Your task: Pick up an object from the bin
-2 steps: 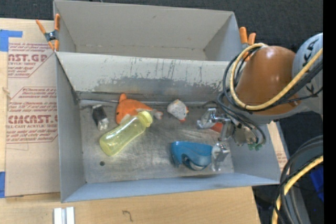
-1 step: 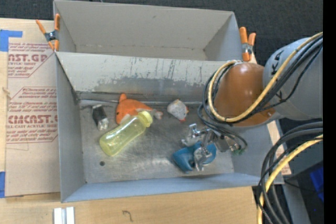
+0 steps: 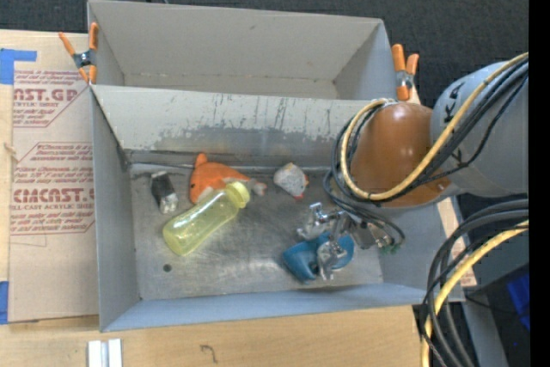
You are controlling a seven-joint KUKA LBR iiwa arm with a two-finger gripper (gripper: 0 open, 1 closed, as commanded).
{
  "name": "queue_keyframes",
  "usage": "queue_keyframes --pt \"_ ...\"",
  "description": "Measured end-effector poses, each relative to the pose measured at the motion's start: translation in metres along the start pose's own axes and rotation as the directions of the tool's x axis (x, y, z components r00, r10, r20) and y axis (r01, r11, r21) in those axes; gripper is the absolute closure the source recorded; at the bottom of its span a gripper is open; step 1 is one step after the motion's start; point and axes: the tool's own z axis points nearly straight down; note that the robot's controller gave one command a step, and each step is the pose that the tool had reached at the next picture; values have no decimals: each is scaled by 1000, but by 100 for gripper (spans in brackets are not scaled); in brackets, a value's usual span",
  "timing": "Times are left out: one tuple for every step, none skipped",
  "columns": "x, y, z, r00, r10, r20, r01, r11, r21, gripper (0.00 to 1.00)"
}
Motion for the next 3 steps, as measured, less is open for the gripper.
queue_keyframes --pt "0 0 -1 1000 0 -1 0 1000 0 100" --pt "-17 2 -37 1000 24 -4 -24 1000 3 100" --pt "-2 -22 -189 997 -78 -12 78 997 -1 100"
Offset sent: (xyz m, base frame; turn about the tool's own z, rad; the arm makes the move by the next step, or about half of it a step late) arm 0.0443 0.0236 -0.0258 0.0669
